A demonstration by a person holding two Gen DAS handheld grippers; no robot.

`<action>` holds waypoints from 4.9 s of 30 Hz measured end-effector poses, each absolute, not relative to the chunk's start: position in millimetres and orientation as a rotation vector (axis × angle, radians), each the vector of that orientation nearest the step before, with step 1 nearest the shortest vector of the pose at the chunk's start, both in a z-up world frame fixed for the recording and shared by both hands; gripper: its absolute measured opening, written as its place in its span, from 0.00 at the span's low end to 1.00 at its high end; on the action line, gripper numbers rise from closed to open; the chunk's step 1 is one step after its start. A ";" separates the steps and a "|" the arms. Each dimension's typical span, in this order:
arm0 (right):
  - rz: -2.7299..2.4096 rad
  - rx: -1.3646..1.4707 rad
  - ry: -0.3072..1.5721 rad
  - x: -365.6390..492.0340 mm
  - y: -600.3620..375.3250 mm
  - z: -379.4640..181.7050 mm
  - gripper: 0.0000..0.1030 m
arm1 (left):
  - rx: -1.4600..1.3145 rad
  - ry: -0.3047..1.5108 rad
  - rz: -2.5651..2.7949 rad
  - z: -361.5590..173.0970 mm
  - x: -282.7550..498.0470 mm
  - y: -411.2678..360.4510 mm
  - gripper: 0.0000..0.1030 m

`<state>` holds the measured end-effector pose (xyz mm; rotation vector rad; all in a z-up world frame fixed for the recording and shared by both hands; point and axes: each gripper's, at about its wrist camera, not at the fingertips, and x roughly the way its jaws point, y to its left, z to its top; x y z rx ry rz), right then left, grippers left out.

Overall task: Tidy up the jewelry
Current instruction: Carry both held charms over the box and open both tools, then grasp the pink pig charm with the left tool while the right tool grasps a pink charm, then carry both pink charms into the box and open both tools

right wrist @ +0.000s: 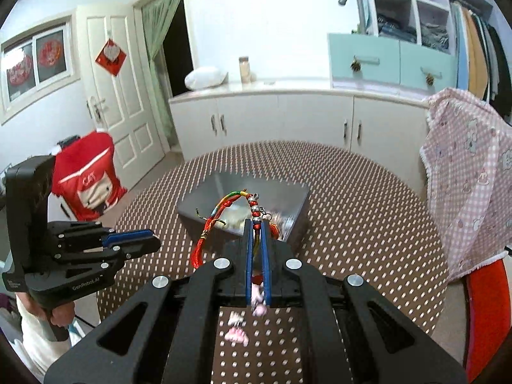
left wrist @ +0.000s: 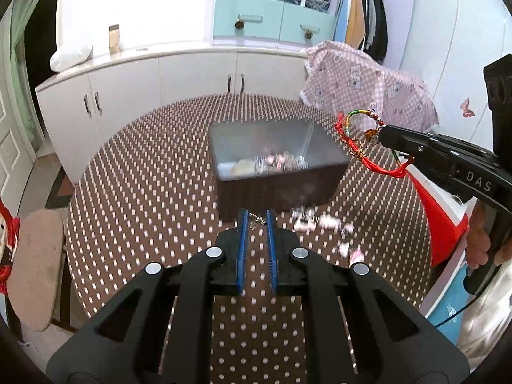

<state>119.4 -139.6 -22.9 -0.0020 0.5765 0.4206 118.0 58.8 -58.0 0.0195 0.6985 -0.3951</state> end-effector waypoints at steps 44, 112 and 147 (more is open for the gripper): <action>0.385 -0.025 0.668 133.3 -161.9 -62.0 0.48 | 0.032 0.749 -0.318 -57.0 147.4 28.8 0.58; 0.358 0.014 0.684 96.4 -180.9 -83.5 0.12 | 0.127 0.831 -0.518 -97.1 104.1 -29.0 0.11; 0.359 0.025 0.653 96.0 -179.9 -73.6 0.12 | 0.148 0.838 -0.476 -97.7 112.4 -27.9 0.16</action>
